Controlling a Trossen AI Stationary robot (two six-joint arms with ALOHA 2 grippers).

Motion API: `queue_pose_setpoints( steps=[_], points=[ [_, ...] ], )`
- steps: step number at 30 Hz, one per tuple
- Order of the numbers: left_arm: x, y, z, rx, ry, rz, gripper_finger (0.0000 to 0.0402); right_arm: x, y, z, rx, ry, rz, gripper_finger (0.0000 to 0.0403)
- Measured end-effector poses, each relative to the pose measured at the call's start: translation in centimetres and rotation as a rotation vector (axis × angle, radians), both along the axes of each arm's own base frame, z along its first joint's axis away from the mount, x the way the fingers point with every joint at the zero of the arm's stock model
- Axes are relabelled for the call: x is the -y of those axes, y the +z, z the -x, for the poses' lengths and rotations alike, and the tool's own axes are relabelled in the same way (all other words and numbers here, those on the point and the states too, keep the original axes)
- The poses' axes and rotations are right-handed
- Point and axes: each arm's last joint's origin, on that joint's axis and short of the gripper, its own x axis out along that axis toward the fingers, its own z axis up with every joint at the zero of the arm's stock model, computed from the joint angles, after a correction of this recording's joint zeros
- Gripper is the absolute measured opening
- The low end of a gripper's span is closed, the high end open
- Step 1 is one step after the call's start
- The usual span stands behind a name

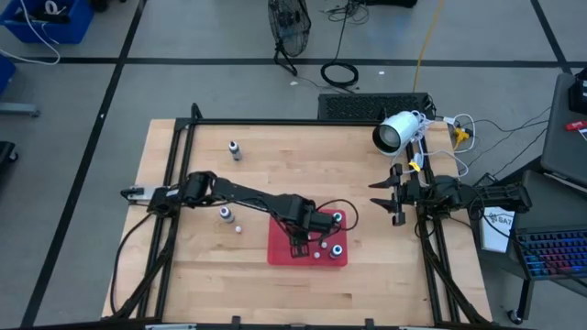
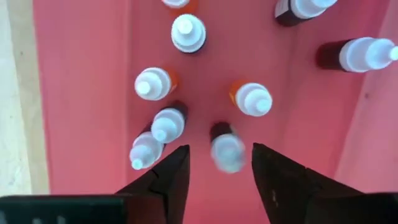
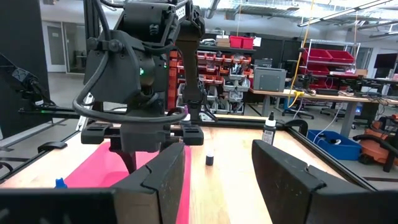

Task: Pick & Place food coloring
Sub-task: Put the small black food coloring bottle into the red bin

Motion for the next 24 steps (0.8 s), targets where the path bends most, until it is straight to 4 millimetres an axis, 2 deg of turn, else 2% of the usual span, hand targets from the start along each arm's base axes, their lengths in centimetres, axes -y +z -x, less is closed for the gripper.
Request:
queue_pose_setpoints(
  steps=[2,5,10,13,16,21,24],
  points=[
    [-0.2,0.7,0.3,-0.001,0.005,-0.010,0.0181,0.0,0.0,0.0,0.000,0.000,0.000,0.0178],
    [-0.7,3.3,1.2,0.033,0.026,-0.062,0.0187,0.0,0.0,0.0,0.000,0.000,0.000,0.0177],
    [-1.1,7.7,4.2,0.042,0.136,-0.243,0.0188,0.0,0.0,0.0,0.000,0.000,0.000,0.0174],
    [-1.5,9.6,6.5,0.050,0.257,-0.350,0.0188,0.0,0.0,0.0,0.001,0.000,0.000,0.0177],
    [-2.9,9.5,8.8,0.025,0.391,-0.384,0.0189,0.0,0.1,0.0,0.005,0.000,0.000,0.0177],
    [-5.1,7.5,11.5,0.046,0.540,-0.313,0.0189,0.0,0.0,0.0,0.002,0.000,0.000,0.0176],
    [-6.3,5.8,12.1,0.072,0.575,-0.219,0.0189,0.0,0.0,0.0,0.003,0.000,0.000,0.0177]
  ],
)
